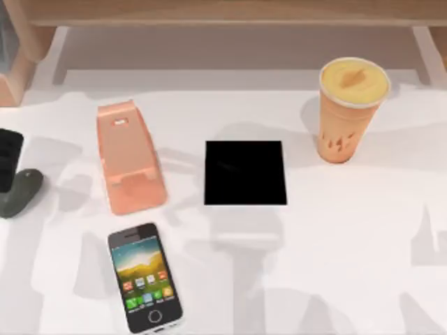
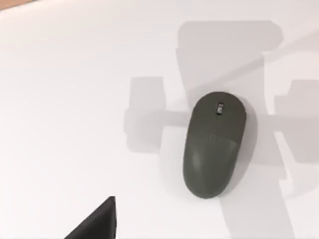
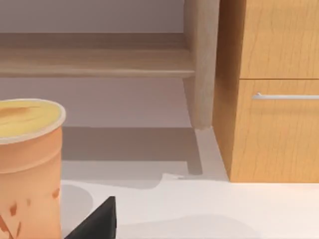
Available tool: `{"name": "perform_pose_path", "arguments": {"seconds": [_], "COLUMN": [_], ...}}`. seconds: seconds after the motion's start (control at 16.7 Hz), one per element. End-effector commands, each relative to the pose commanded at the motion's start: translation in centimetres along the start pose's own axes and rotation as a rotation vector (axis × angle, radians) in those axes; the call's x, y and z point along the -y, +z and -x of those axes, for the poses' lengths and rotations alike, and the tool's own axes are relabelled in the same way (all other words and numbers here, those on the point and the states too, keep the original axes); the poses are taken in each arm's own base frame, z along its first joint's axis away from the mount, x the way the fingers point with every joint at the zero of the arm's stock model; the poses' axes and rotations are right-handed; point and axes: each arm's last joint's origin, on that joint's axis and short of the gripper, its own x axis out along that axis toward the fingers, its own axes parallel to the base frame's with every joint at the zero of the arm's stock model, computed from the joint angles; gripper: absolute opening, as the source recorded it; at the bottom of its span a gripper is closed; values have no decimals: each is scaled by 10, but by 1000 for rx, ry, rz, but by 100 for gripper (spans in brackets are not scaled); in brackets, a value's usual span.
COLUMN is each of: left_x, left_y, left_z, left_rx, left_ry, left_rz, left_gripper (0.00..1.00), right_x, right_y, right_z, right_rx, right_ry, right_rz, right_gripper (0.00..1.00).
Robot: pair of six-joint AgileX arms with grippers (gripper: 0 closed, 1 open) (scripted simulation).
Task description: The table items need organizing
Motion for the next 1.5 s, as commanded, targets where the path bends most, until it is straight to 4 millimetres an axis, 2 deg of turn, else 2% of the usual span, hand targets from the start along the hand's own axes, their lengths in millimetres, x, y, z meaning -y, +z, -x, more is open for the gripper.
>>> {"name": "perform_pose_path", "arguments": {"seconds": [0.3, 0.54, 0.66, 0.84, 1.2, 1.5], "left_x": [-18, -25, -27, -28, -27, -22], "left_y": [49, 67, 70, 72, 72, 52], "left_z": [-61, -109, -126, -139, -140, -172], "left_rx": [-325, -506, -564, -605, -604, -605], "left_ry": [-115, -199, -230, -252, -253, -252], "left_rz": [-104, -163, -182, -196, -199, -196], "left_gripper": [100, 100, 100, 100, 100, 100], "right_x": [0, 0, 0, 0, 0, 0], "right_y": [0, 0, 0, 0, 0, 0], "right_z": [0, 0, 0, 0, 0, 0], "right_rx": [0, 0, 0, 0, 0, 0], "right_ry": [0, 0, 0, 0, 0, 0], "right_rz": [0, 0, 0, 0, 0, 0], "right_gripper": [100, 100, 100, 100, 100, 100]}}
